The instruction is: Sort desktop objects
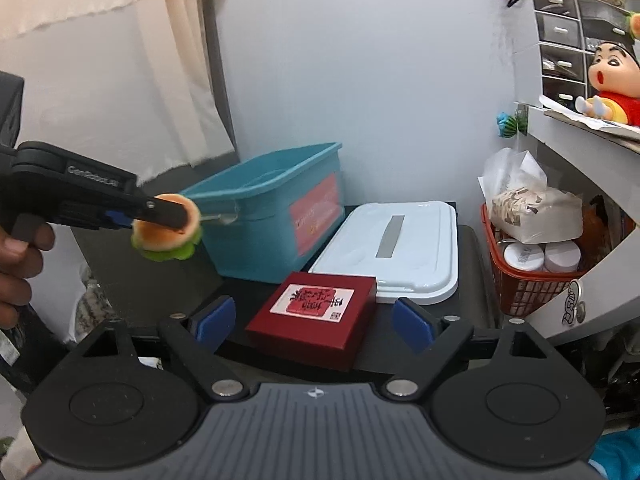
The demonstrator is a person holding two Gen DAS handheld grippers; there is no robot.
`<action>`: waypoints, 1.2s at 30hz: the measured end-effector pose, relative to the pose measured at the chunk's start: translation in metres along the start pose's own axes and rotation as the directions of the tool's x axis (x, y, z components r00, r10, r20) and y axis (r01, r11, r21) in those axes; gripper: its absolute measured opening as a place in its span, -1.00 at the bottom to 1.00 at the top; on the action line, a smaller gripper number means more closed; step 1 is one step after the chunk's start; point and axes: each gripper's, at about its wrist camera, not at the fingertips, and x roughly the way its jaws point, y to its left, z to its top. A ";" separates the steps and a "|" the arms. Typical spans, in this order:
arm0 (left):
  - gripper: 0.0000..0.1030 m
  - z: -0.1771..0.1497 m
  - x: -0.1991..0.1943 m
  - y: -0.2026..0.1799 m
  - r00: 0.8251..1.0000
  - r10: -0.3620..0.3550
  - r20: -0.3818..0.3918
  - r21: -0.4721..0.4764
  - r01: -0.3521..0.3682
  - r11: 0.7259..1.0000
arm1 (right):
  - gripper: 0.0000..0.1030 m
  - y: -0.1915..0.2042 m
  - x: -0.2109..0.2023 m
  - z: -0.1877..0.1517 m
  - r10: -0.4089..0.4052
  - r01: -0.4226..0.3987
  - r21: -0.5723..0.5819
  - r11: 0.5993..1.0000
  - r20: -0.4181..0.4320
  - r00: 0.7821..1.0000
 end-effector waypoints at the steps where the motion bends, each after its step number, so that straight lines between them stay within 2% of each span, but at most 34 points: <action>1: -0.40 0.003 -0.003 -0.001 1.000 0.011 0.005 0.006 -0.011 1.000 | 0.74 -0.001 -0.001 0.001 0.001 -0.001 0.006 1.000 0.003 1.000; 7: -0.40 0.016 -0.019 -0.006 0.998 0.061 0.024 0.041 -0.062 0.997 | 0.75 -0.005 -0.006 0.002 0.029 -0.029 0.007 1.000 0.016 0.999; 14: -0.40 0.033 -0.026 -0.014 0.996 0.087 0.038 0.060 -0.089 0.994 | 0.75 -0.002 -0.015 0.004 0.052 -0.051 -0.017 0.999 0.032 0.998; 21: -0.40 0.054 -0.026 -0.018 0.992 0.112 0.051 0.048 -0.114 0.992 | 0.75 -0.005 -0.011 0.002 0.087 -0.087 0.014 0.996 0.003 0.996; 36: -0.39 0.085 -0.023 -0.029 0.986 0.152 0.065 0.099 -0.158 0.982 | 0.75 -0.009 -0.004 -0.001 0.103 -0.102 0.029 0.994 -0.026 0.994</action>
